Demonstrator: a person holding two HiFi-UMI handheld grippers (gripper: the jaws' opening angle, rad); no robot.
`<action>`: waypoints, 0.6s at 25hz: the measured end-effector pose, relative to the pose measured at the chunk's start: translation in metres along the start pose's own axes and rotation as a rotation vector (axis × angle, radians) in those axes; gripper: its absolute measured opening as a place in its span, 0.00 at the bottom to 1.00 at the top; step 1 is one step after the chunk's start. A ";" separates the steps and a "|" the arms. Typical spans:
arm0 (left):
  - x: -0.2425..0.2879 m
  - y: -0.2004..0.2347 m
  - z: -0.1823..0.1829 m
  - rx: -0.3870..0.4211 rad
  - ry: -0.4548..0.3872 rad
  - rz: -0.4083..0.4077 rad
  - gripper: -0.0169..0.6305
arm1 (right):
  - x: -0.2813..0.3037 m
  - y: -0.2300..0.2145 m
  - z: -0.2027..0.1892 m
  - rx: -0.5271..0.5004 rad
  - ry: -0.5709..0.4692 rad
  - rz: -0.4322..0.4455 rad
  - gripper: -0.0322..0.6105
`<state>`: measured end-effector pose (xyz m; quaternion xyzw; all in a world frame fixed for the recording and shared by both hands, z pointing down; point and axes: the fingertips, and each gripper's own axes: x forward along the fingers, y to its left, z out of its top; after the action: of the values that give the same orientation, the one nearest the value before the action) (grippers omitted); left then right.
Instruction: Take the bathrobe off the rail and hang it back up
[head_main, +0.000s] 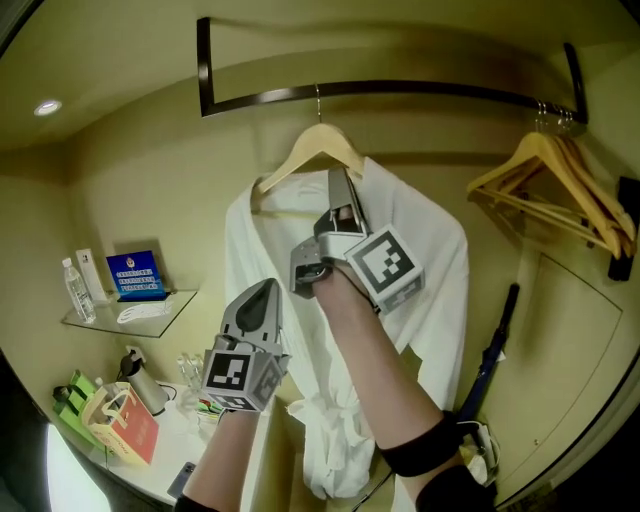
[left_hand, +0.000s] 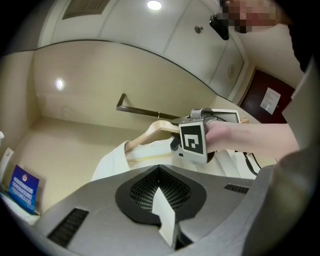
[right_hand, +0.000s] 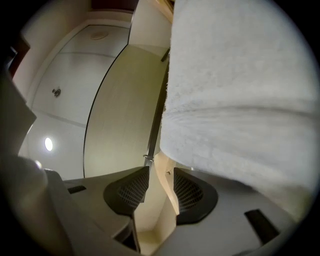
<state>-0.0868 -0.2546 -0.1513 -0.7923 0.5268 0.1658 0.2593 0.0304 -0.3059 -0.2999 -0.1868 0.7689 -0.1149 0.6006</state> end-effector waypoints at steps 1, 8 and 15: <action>-0.004 -0.001 -0.001 0.005 0.008 0.014 0.03 | -0.007 0.001 -0.005 0.014 0.012 0.006 0.29; -0.041 0.001 -0.022 0.108 0.097 0.078 0.03 | -0.059 -0.002 -0.031 -0.040 0.149 0.024 0.28; -0.101 -0.013 -0.037 0.017 0.205 0.055 0.03 | -0.169 -0.006 -0.079 -0.370 0.420 -0.065 0.21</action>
<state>-0.1147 -0.1964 -0.0635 -0.7881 0.5737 0.0863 0.2059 -0.0099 -0.2432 -0.1287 -0.2898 0.8781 -0.0280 0.3797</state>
